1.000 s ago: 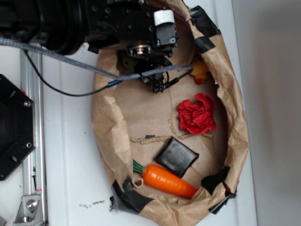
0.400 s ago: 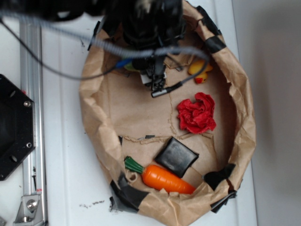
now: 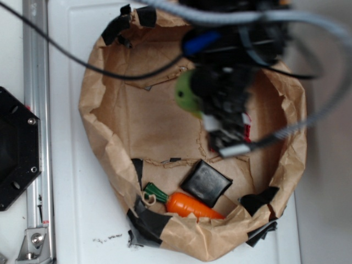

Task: Grab the green animal.

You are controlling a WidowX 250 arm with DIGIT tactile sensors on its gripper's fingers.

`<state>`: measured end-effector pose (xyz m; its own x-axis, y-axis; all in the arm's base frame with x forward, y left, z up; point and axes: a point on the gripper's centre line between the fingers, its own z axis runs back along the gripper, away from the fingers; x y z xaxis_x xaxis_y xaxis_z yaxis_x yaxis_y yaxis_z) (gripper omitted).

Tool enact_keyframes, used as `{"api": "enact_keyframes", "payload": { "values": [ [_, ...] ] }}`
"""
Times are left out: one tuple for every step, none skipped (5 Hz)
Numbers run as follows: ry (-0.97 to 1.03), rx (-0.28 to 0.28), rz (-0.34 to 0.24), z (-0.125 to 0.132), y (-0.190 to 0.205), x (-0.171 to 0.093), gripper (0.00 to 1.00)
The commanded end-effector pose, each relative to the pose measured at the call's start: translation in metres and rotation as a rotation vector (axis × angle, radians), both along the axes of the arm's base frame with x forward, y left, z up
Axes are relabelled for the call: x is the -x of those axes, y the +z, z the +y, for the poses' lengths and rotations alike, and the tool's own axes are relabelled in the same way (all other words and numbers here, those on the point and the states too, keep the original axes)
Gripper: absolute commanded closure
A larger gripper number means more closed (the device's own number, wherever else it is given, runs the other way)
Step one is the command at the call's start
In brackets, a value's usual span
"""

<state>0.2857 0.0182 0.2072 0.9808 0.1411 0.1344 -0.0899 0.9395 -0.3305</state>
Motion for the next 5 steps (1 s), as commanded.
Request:
{"api": "enact_keyframes", "payload": {
  "values": [
    [-0.008, -0.15, -0.015, -0.019, 0.002, -0.003, 1.0],
    [0.0, -0.189, -0.021, -0.019, -0.002, -0.002, 1.0],
    [0.008, -0.199, -0.018, -0.015, -0.005, -0.001, 1.0],
    [0.013, -0.222, -0.009, -0.013, -0.009, 0.003, 1.0],
    [0.036, -0.248, -0.003, -0.011, -0.016, 0.012, 1.0]
  ]
}}
